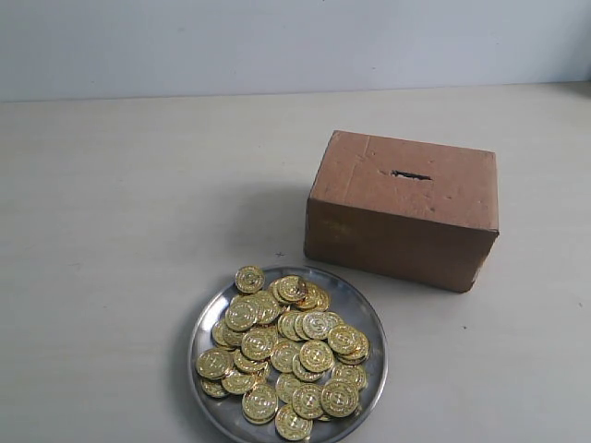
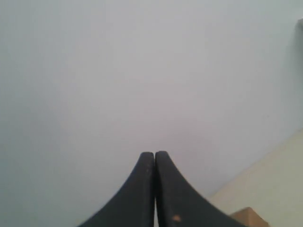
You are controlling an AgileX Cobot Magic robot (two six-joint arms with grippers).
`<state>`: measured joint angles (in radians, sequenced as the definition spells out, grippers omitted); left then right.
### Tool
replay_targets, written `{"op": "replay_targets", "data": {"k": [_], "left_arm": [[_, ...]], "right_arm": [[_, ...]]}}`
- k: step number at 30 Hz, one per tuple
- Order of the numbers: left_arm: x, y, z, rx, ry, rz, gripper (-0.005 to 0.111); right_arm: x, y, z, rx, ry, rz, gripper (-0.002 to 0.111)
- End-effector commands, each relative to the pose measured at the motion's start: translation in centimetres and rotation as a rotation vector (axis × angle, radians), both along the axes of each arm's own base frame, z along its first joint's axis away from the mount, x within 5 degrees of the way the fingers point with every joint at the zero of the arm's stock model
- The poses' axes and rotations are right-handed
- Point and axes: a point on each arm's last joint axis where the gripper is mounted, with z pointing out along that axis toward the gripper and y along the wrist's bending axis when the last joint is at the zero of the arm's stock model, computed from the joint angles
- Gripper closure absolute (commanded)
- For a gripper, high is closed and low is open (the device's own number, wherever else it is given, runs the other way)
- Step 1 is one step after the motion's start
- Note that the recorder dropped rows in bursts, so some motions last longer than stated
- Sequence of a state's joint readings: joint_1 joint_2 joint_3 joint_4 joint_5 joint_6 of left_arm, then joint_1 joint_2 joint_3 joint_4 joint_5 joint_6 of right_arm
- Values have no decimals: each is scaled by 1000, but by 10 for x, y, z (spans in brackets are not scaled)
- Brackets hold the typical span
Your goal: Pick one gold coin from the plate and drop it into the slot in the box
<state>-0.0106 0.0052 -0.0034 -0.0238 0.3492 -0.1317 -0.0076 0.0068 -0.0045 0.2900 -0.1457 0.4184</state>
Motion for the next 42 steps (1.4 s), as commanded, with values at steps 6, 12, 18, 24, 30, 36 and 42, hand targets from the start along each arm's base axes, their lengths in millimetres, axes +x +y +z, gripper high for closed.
{"op": "replay_targets", "data": {"k": [6, 12, 18, 24, 30, 36, 42], "left_arm": [[0, 0, -1, -5, -4, -6, 107], [0, 0, -1, -5, -4, -6, 107], [0, 0, -1, -5, -4, -6, 107], [0, 0, -1, -5, -4, -6, 107], [0, 0, -1, -5, -4, -6, 107], [0, 0, -1, -5, -4, -6, 107], [0, 0, -1, -5, -4, -6, 107]], "right_arm": [[-14, 2, 50, -57, -165, 3, 108], [-25, 7, 107, -327, 136, 23, 108], [-3, 41, 191, -587, 144, 388, 108], [70, 60, 232, -671, 348, 745, 108], [162, 64, 185, -688, 643, 931, 108], [203, 102, 127, -910, 847, 1061, 108], [218, 142, 90, -1125, 897, 1127, 108]]}}
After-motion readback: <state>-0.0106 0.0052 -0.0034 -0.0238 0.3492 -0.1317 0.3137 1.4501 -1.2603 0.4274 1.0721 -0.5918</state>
